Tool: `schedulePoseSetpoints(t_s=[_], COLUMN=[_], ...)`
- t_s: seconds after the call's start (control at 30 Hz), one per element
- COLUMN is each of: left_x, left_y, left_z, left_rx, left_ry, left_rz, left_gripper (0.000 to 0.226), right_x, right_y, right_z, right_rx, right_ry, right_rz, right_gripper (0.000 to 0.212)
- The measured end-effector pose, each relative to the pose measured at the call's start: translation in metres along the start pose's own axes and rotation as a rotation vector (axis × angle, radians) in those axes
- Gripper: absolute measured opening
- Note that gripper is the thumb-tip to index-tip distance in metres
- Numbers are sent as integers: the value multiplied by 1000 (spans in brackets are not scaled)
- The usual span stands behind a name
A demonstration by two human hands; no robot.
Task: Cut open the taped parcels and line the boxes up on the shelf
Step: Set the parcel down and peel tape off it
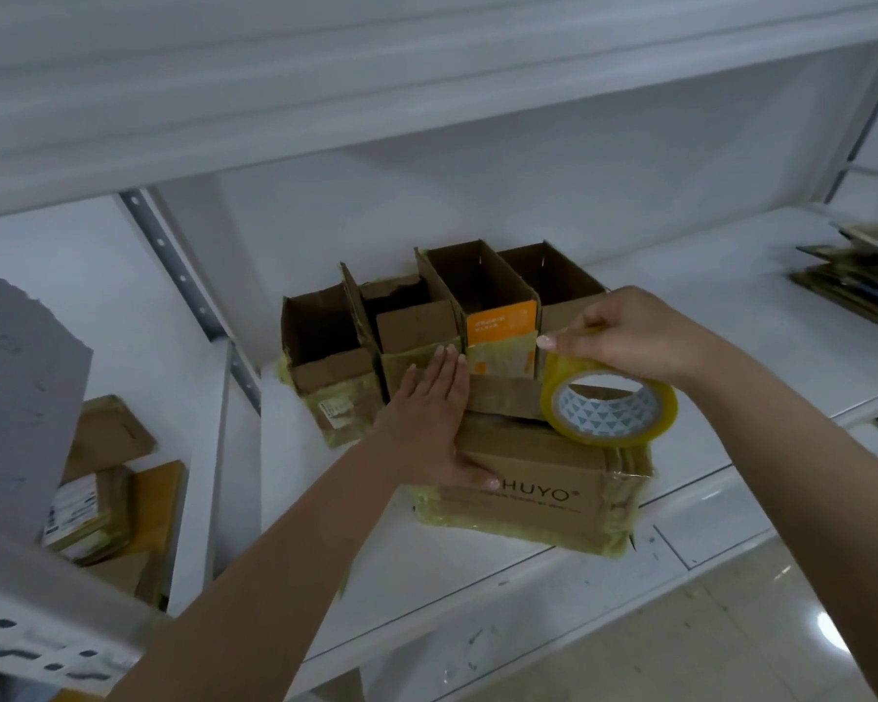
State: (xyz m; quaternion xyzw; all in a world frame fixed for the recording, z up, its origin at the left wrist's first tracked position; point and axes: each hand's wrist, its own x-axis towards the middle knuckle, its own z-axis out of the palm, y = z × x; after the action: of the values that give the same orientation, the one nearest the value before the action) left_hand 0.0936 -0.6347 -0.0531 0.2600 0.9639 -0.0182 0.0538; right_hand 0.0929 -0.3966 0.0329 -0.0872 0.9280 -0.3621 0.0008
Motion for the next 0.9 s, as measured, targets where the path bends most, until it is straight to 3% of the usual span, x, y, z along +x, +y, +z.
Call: schedulePoseSetpoints(t_s=[0.1, 0.3, 0.4, 0.47, 0.53, 0.8, 0.9], left_x=[-2, 4, 5, 7, 8, 13, 13], left_y=[14, 47, 47, 47, 47, 57, 57], left_z=[3, 3, 2, 1, 1, 3, 9], left_rx=[42, -28, -2, 9, 9, -36, -7], left_ry=[109, 17, -34, -49, -58, -15, -24], left_rz=[63, 111, 98, 103, 101, 88, 86], left_gripper=[132, 126, 123, 113, 105, 112, 107], right_x=[-1, -2, -9, -13, -16, -19, -25], right_y=[-1, 1, 15, 24, 28, 36, 52], right_z=[1, -7, -9, -1, 6, 7, 11], right_rx=[-8, 178, 346, 411, 479, 563, 724], right_ry=[16, -47, -128, -133, -102, -122, -126], right_rz=[-8, 11, 35, 56, 46, -75, -56], right_gripper=[47, 33, 47, 66, 71, 42, 35])
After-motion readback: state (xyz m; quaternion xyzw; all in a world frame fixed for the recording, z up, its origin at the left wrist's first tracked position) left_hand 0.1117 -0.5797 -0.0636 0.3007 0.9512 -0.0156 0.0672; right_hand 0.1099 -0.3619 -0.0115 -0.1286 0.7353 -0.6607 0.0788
